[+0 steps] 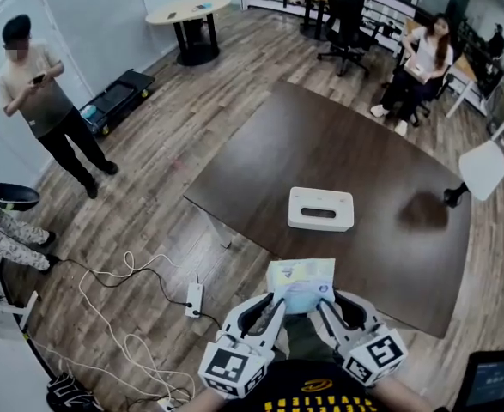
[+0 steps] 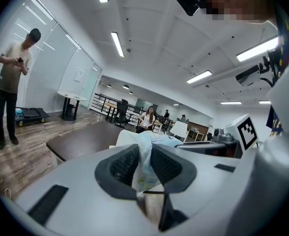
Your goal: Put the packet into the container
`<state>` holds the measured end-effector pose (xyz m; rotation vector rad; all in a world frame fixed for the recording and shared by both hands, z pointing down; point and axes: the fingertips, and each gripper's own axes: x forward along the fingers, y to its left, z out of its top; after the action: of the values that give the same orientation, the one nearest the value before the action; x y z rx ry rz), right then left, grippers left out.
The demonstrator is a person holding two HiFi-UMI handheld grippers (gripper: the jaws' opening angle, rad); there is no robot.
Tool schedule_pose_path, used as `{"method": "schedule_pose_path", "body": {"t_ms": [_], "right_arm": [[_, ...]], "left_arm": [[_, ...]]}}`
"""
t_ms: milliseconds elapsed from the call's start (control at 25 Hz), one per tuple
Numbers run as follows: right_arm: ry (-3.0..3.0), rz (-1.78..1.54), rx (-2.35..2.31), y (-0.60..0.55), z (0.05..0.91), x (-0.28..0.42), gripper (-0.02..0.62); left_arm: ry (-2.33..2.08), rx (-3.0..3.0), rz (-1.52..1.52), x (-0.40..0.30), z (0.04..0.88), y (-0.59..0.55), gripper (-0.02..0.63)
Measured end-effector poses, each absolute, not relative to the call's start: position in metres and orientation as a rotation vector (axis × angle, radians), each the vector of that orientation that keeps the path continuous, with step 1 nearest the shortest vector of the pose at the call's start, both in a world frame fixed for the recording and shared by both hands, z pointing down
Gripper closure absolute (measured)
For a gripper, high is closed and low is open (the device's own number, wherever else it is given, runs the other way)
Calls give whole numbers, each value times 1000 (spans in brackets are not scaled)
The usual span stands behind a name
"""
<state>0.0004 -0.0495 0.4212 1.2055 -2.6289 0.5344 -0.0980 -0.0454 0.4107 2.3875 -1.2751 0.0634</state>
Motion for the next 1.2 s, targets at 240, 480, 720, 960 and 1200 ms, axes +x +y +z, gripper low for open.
{"method": "schedule_pose_path", "body": {"t_ms": [240, 480, 720, 960, 1200], "right_arm": [[-2673, 546, 1173, -96, 427, 2, 491], [-2686, 552, 1151, -154, 424, 22, 491], [-2681, 552, 1158, -206, 433, 50, 491], [-2667, 516, 1186, -257, 439, 76, 491], [-2590, 523, 1249, -281, 467, 86, 491]], "left_arm": [[-1326, 2388, 83, -97, 412, -90, 526], [-1348, 2367, 99, -76, 408, -147, 526], [-1349, 2382, 105, -48, 414, -199, 526], [-1326, 2435, 114, -21, 422, -251, 526], [-1244, 2454, 142, -10, 452, -281, 526]]}}
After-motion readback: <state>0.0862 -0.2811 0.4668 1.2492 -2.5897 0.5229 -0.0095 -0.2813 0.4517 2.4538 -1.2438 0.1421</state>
